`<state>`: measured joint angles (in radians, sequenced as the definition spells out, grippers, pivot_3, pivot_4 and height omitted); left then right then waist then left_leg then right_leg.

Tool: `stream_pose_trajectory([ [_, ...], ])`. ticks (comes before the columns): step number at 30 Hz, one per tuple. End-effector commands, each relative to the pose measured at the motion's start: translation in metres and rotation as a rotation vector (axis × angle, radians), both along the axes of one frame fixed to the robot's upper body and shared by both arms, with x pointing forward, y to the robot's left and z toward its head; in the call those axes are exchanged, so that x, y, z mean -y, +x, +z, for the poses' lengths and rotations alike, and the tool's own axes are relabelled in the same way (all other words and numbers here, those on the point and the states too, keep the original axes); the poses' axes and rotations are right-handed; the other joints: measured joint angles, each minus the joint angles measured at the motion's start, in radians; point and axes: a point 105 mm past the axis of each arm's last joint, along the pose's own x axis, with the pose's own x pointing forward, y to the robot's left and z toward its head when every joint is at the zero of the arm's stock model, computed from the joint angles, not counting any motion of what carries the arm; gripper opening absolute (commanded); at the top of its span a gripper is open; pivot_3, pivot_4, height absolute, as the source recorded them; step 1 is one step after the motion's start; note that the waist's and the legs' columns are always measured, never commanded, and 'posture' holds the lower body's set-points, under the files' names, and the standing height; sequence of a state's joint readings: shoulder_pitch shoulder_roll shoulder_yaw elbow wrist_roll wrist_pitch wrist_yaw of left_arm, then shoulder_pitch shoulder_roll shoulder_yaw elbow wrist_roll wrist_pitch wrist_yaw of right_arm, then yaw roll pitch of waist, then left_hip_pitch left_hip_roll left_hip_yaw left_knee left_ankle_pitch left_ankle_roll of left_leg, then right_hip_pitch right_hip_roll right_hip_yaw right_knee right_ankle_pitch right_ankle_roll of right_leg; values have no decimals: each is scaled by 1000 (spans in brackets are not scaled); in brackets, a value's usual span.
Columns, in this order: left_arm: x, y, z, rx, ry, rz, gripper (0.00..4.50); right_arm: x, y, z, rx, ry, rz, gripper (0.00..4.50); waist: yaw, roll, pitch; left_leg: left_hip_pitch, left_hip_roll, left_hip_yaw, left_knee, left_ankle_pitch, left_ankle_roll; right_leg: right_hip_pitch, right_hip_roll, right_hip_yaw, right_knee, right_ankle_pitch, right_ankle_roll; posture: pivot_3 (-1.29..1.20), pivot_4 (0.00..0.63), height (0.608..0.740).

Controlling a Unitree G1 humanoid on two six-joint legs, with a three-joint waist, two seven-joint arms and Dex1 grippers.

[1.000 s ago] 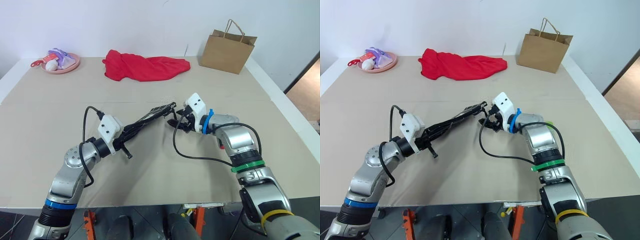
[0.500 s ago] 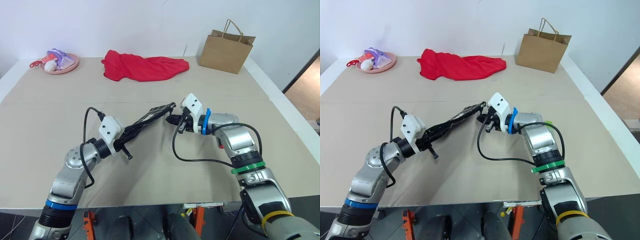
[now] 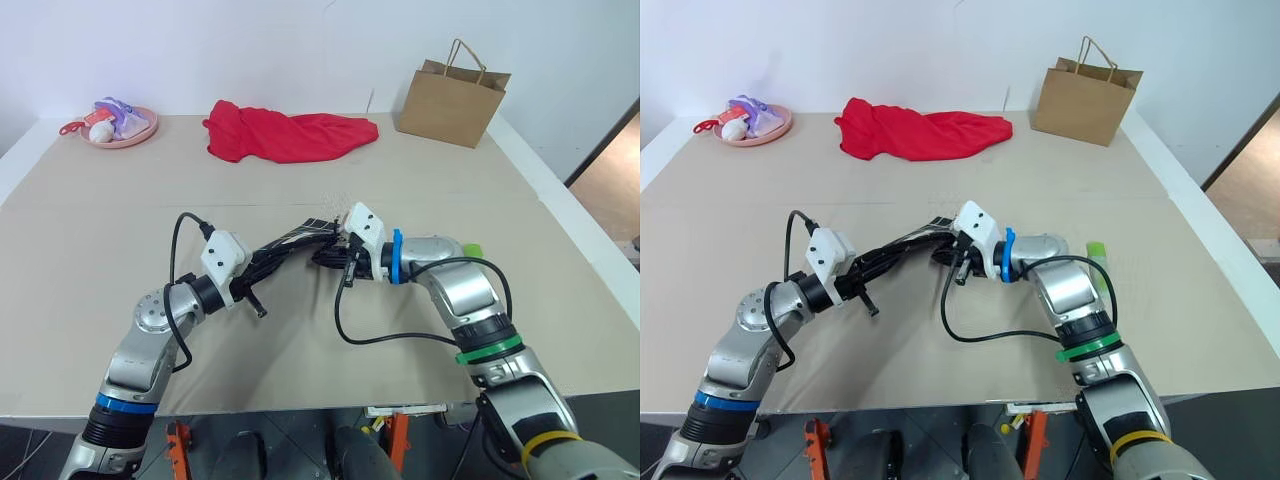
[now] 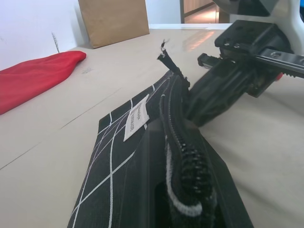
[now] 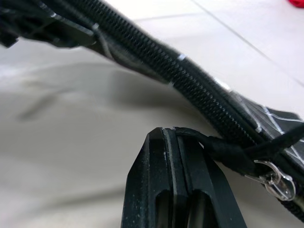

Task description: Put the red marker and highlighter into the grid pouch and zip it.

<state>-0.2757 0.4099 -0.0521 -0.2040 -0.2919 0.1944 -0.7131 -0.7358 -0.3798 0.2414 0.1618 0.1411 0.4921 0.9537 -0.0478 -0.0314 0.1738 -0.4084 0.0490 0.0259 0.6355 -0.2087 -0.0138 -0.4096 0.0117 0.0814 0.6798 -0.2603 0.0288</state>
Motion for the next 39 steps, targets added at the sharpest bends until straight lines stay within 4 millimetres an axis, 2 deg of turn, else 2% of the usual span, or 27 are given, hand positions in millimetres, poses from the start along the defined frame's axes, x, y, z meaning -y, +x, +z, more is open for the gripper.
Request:
stream_pose_trajectory([
  [1,6,-2,10,47,-4,-33,0,-4,0,23,65,35,23,71,0,0,0,0,0,0,0,0,0,0,0,0,0,0,0,0,150,740],
  [6,6,-2,9,47,-5,-39,0,-11,-12,39,76,96,83,71,0,0,0,0,0,0,0,0,0,0,0,0,0,0,0,0,150,740],
  [9,6,-2,9,49,-6,-42,0,-21,-17,58,73,175,119,71,0,0,0,0,0,0,0,0,0,0,0,0,0,0,0,0,150,740],
  [11,7,-1,10,50,-6,-43,0,-31,-29,65,53,216,185,71,0,0,0,0,1,0,0,0,0,0,0,0,0,0,0,0,150,740],
  [13,7,0,10,53,-6,-46,0,-40,-44,64,25,216,265,71,0,0,0,0,1,-1,0,0,0,0,0,-1,0,0,0,0,150,740],
  [16,8,0,10,55,-8,-48,0,-44,-57,45,-1,137,317,71,0,0,0,0,0,0,0,0,0,0,0,-1,0,0,0,0,150,740],
  [19,8,0,10,56,-15,-45,0,-39,-52,25,3,42,287,71,0,0,0,0,0,-1,0,0,0,0,0,-1,0,-1,0,0,150,740],
  [23,7,0,10,55,-19,-42,0,-33,-40,21,28,15,233,71,0,0,0,0,0,-1,0,0,0,0,0,-1,0,-1,1,0,150,740],
  [27,7,-1,11,55,-22,-42,0,-32,-29,28,61,23,193,71,0,0,0,0,1,-1,0,0,0,0,0,-1,0,-1,1,0,150,740],
  [29,7,-2,12,55,-23,-48,0,-30,-17,33,89,28,137,71,-1,0,0,0,1,-1,0,0,0,0,1,-1,0,-1,1,0,150,740],
  [34,8,-2,12,54,-24,-52,0,-7,11,57,146,70,-18,71,0,0,0,0,0,0,0,0,0,0,0,-1,0,0,0,0,150,740],
  [36,8,-3,12,57,-23,-55,0,-2,15,67,152,108,-54,71,0,0,0,0,0,0,0,0,0,0,-1,-1,0,0,0,0,150,740],
  [39,9,-3,14,87,-9,-54,0,-7,11,69,147,125,-41,71,0,0,0,0,0,0,-1,0,0,-1,0,-1,0,-1,-1,0,150,740],
])
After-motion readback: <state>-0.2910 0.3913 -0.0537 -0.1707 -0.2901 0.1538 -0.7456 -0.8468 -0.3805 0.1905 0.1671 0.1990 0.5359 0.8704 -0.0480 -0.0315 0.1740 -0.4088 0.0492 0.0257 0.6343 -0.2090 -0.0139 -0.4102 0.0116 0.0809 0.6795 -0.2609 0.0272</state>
